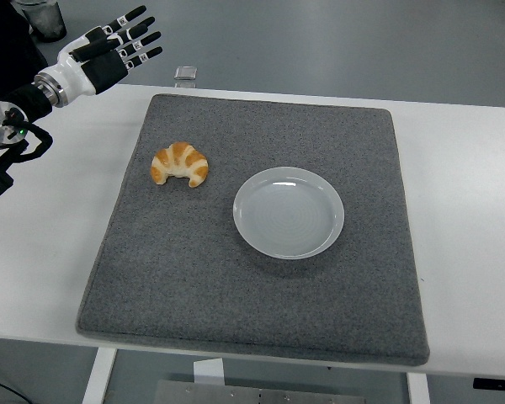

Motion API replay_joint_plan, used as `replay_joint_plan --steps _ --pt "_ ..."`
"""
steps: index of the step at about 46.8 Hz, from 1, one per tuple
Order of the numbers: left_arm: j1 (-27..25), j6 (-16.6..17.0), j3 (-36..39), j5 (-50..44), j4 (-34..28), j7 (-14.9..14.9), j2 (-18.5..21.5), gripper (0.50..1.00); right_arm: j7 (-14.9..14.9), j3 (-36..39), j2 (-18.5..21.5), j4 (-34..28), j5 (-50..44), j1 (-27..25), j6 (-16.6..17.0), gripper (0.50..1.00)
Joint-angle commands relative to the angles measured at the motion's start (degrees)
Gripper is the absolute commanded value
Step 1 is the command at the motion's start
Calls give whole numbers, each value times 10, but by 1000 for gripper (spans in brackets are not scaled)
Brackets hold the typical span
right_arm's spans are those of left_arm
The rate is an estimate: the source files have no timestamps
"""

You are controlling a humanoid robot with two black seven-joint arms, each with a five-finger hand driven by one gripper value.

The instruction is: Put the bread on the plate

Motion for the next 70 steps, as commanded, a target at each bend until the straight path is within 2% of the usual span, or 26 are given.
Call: replay_joint_plan --steps 1,17,24,37,48,54,63,70 --pt "0 -1 1 1 0 0 0 1000 0 0 0 0 0 0 0 954" --pt "0 -2 1 0 -4 0 -2 1000 0 0 0 0 0 -1 0 952" --pt "-1 -21 -2 -1 -1 0 -1 1000 0 0 0 0 0 0 0 952" --pt "-7 -26 7 11 0 -1 13 1000 0 0 0 0 0 0 0 952" --pt "-40 -26 5 134 -9 -2 44 1000 0 0 0 0 0 -1 0 952" --pt "-50 -26 5 207 -22 -16 60 1000 0 0 0 0 0 0 0 952" --pt "-53 -26 6 314 -100 -59 104 1000 0 0 0 0 0 0 0 952" --pt "-52 -24 7 404 -159 -72 127 999 0 0 0 0 0 -1 0 952"
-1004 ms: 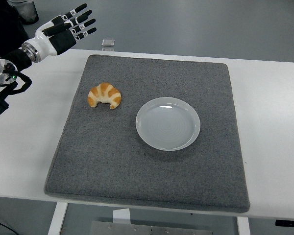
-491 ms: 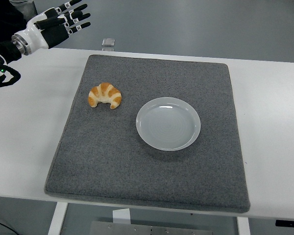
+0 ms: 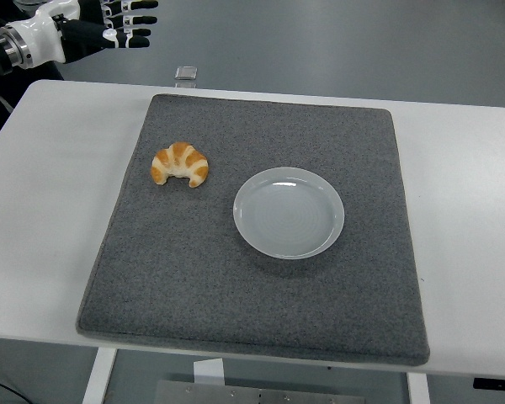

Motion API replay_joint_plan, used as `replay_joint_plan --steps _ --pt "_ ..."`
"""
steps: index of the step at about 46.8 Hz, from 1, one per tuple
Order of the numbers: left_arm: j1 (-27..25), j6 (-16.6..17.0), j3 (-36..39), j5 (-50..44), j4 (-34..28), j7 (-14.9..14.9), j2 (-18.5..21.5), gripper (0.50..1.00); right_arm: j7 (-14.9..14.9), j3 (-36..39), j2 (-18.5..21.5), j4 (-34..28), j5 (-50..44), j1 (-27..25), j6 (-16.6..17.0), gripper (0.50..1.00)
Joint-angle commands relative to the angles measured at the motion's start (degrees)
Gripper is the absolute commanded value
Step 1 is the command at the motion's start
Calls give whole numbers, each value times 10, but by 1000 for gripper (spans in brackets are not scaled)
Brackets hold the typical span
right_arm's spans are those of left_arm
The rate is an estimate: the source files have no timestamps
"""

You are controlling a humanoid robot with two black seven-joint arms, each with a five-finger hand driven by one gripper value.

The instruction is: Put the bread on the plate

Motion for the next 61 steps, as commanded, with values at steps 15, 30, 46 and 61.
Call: replay_joint_plan --steps 15,30,46,61 --pt "10 8 -1 154 -53 -30 25 999 0 0 0 0 0 1 0 952" --pt "35 10 -7 254 -104 -69 53 999 0 0 0 0 0 0 0 952" --pt "90 168 3 379 -176 -78 48 996 0 0 0 0 0 1 0 952" --pt "121 224 7 498 -191 -77 17 996 0 0 0 0 0 1 0 952"
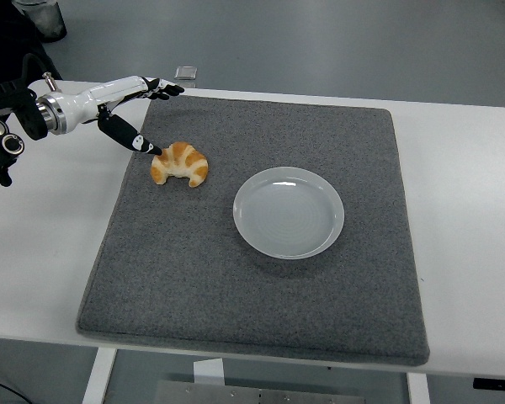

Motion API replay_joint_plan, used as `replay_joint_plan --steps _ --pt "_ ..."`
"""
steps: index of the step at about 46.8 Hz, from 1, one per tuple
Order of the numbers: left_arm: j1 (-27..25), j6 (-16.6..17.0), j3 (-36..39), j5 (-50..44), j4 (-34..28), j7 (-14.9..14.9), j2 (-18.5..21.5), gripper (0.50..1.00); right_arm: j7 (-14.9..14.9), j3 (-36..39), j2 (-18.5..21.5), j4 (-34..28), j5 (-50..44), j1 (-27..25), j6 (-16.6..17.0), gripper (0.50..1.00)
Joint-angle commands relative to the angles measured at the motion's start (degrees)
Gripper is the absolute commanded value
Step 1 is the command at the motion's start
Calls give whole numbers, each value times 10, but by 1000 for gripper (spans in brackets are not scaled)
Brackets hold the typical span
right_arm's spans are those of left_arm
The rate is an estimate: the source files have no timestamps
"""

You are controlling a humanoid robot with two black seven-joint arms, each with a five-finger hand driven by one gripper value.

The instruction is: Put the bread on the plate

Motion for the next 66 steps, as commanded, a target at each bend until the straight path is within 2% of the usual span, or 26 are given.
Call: replay_joint_plan --steps 1,6,17,21,43,55,59,61,64,66 --pt "1 4 6 32 1 1 -9 996 0 0 0 0 0 0 0 952" --pt "1 18 10 69 4 1 -26 994 0 0 0 0 0 -1 0 952" --pt "-2 117 75 87 17 3 -46 994 0 0 0 0 0 0 0 952" --pt "-6 136 95 87 26 4 -52 996 0 0 0 0 0 -1 0 952" --pt "-5 140 112 114 84 4 -91 994 0 0 0 0 0 0 0 952" --pt "-4 140 113 114 87 4 -97 984 0 0 0 0 0 0 0 952" --pt "-4 140 115 115 86 4 -97 954 0 0 0 0 0 -1 0 952" --pt "-4 139 118 114 86 4 -97 915 0 0 0 0 0 0 0 952" --pt "-5 140 123 115 84 3 -97 793 0 0 0 0 0 -1 0 954" --pt "-6 139 127 115 84 3 -96 774 0 0 0 0 0 0 0 952"
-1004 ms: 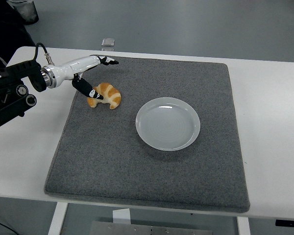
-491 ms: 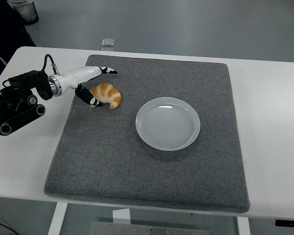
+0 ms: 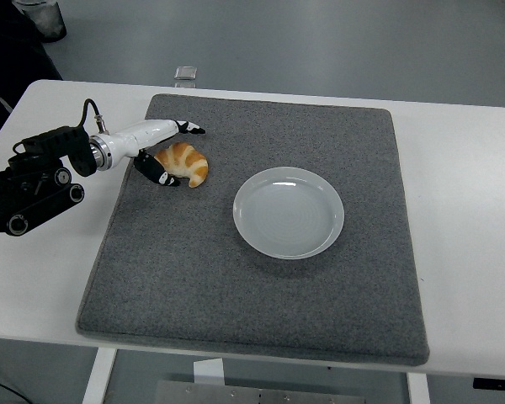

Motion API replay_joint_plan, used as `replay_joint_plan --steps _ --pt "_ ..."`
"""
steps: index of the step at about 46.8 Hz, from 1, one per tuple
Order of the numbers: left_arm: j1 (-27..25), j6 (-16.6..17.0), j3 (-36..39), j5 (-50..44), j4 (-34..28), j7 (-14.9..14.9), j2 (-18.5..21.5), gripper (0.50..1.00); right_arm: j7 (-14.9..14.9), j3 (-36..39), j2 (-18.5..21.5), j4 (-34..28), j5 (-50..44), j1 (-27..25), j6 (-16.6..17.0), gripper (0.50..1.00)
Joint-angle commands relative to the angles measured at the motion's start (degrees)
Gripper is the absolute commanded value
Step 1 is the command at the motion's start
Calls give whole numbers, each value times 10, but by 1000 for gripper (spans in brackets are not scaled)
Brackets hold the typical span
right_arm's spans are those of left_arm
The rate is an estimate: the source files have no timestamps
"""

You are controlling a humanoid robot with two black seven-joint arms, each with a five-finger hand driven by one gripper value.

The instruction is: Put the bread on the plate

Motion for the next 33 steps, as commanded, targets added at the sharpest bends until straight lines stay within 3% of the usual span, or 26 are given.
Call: replay_joint_plan --steps 1,15,24,33 --pt "-2 -1 7 0 -2 0 1 763 0 0 0 0 0 0 0 952" --pt "-5 -1 8 -1 -5 -1 1 731 0 0 0 0 0 0 0 952" --pt "-6 -1 8 -1 -7 -2 3 500 0 0 0 0 0 0 0 954" --pt "-9 -1 7 -4 -13 -3 11 500 0 0 0 0 0 -1 0 952"
